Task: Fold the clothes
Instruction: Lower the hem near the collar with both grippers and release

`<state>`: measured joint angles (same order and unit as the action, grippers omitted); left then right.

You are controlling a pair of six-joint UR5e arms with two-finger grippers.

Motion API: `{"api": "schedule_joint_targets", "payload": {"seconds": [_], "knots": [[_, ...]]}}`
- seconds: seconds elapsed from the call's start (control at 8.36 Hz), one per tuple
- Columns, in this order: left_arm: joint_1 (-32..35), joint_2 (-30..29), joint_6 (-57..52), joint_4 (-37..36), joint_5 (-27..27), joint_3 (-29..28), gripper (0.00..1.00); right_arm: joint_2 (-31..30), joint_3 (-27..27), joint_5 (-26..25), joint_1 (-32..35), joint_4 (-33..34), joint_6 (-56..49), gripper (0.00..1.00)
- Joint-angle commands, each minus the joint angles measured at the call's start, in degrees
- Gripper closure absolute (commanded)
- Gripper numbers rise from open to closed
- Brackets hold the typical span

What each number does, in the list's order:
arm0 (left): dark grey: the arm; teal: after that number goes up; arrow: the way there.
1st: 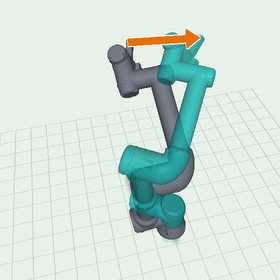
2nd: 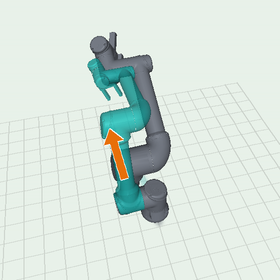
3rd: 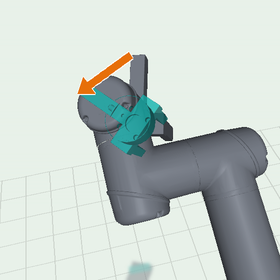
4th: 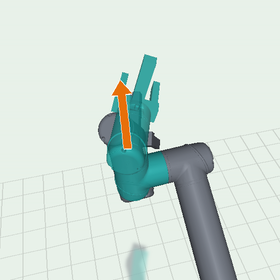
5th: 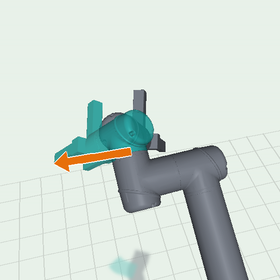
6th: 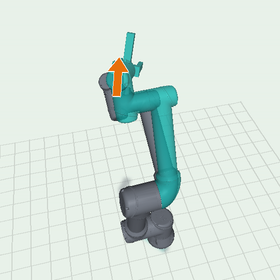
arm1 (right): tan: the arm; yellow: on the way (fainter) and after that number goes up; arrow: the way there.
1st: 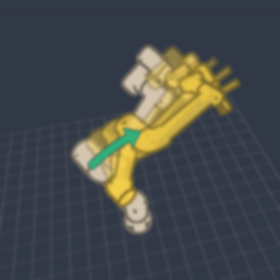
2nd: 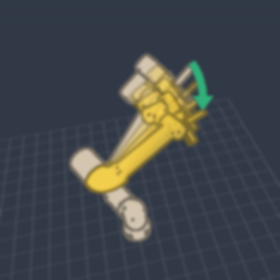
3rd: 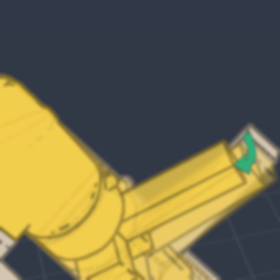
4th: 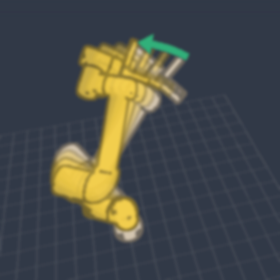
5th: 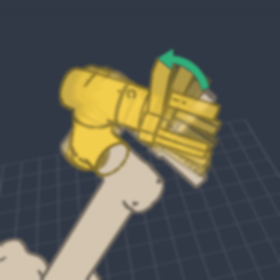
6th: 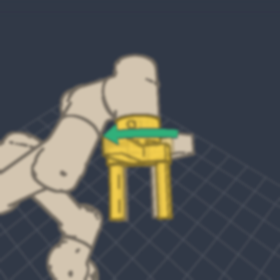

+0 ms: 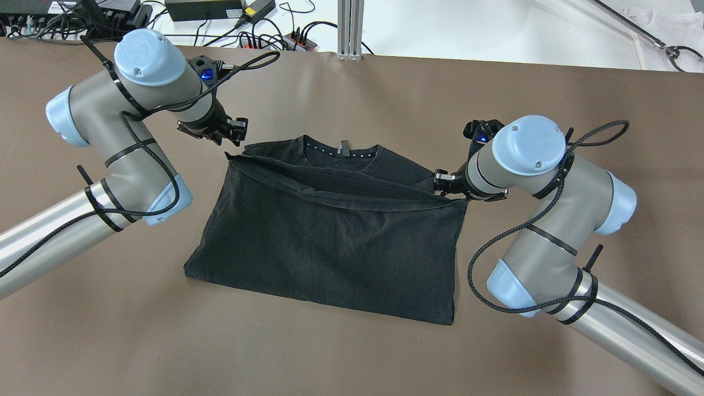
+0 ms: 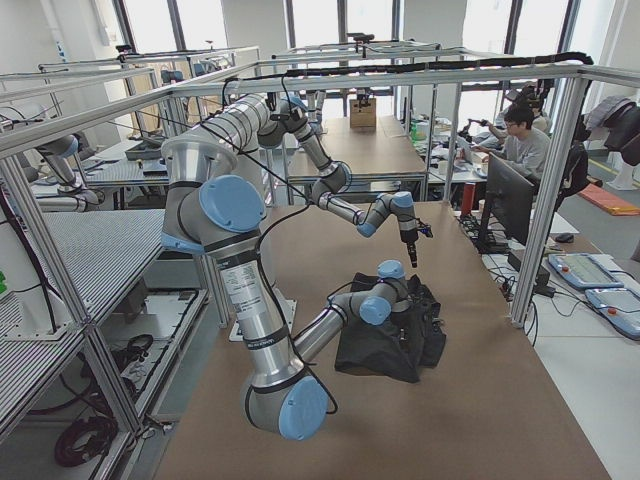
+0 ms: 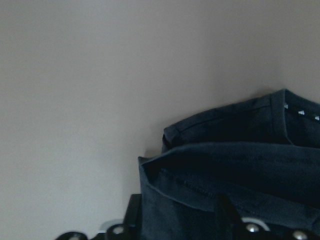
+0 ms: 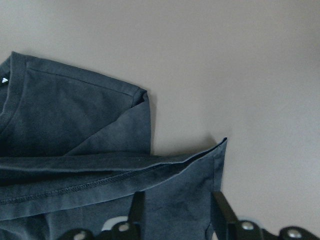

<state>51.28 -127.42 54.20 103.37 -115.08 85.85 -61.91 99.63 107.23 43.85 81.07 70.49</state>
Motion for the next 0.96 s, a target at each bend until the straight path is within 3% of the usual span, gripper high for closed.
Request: {"api": "schedule_joint_targets", "payload": {"seconds": [0.0,0.24,0.36,0.6,0.84], "knots": [[-0.39,11.44,-1.89,0.17,-0.58,12.96,0.00,-0.84,2.74,0.00,-0.25,-0.21,-1.75,0.06],[-4.50,21.20,-1.81,0.26,0.64,22.30,0.00,-1.98,4.16,-0.01,-0.78,-0.30,-1.76,0.06],[-7.48,23.42,-1.12,0.34,2.91,24.08,0.00,-2.07,4.17,-0.01,-0.87,-0.30,-1.76,0.06],[-14.07,23.97,-0.06,0.43,8.18,22.96,0.00,-2.07,4.17,-0.18,-2.01,-0.39,-1.67,0.06],[-15.51,23.88,0.03,1.04,9.62,20.60,0.01,-2.07,4.08,-1.24,-2.19,-0.39,-1.76,0.06]]}}
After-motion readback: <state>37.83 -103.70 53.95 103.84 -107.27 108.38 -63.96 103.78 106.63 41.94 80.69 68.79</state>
